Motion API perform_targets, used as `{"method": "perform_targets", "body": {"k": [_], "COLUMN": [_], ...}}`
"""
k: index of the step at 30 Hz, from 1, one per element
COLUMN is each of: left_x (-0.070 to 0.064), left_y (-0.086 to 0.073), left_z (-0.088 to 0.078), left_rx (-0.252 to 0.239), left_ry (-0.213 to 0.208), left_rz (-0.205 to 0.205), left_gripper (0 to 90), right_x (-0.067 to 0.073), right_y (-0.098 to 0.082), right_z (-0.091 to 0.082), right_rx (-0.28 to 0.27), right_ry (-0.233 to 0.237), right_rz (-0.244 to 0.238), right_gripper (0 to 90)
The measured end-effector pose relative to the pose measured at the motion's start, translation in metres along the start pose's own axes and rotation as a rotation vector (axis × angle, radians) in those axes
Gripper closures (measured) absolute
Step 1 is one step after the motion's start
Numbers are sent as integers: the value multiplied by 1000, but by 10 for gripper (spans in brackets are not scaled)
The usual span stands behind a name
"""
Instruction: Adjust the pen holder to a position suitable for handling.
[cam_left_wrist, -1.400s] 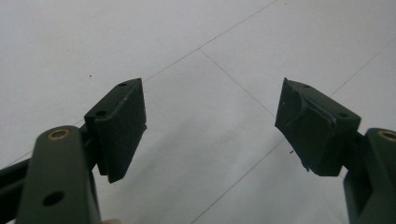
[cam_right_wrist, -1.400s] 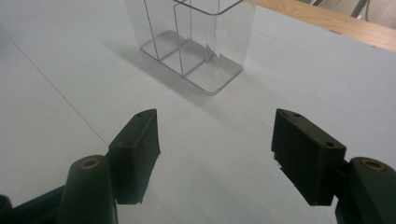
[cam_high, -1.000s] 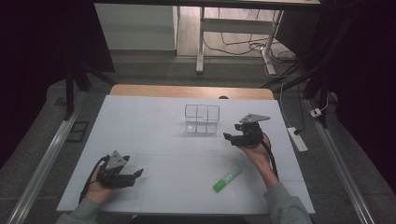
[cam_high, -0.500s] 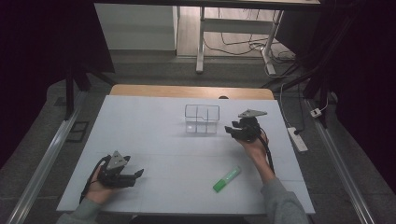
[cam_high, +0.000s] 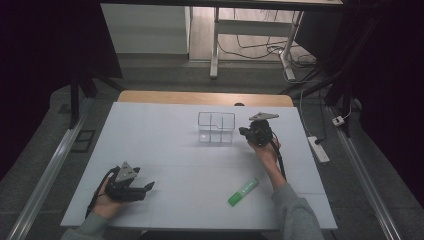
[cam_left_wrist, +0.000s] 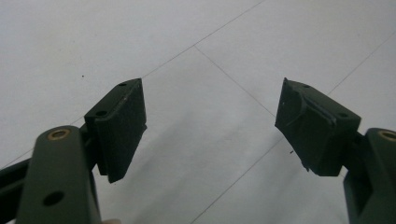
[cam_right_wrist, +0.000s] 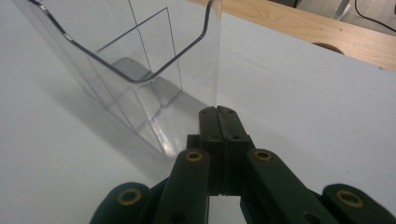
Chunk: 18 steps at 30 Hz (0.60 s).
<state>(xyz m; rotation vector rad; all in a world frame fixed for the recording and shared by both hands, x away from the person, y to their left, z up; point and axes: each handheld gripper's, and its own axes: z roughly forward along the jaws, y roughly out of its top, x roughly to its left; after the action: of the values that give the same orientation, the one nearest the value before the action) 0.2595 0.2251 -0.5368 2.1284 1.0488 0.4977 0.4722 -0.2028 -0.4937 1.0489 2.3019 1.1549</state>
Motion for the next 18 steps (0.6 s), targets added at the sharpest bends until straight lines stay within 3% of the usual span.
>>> {"method": "perform_targets", "body": {"k": [11,18], "left_x": [0,0], "left_y": [0,-1], "left_z": [1,1], "left_rx": [4,6], "left_ry": [2,1], "left_rz": [5,4], "left_gripper": [243,243], "right_x": [2,2], "right_y": [4,6], "right_z": [19,25], "right_rx": [8,8], "right_ry": [30,16], "right_rz": [5,11], "right_gripper": [896,897]}}
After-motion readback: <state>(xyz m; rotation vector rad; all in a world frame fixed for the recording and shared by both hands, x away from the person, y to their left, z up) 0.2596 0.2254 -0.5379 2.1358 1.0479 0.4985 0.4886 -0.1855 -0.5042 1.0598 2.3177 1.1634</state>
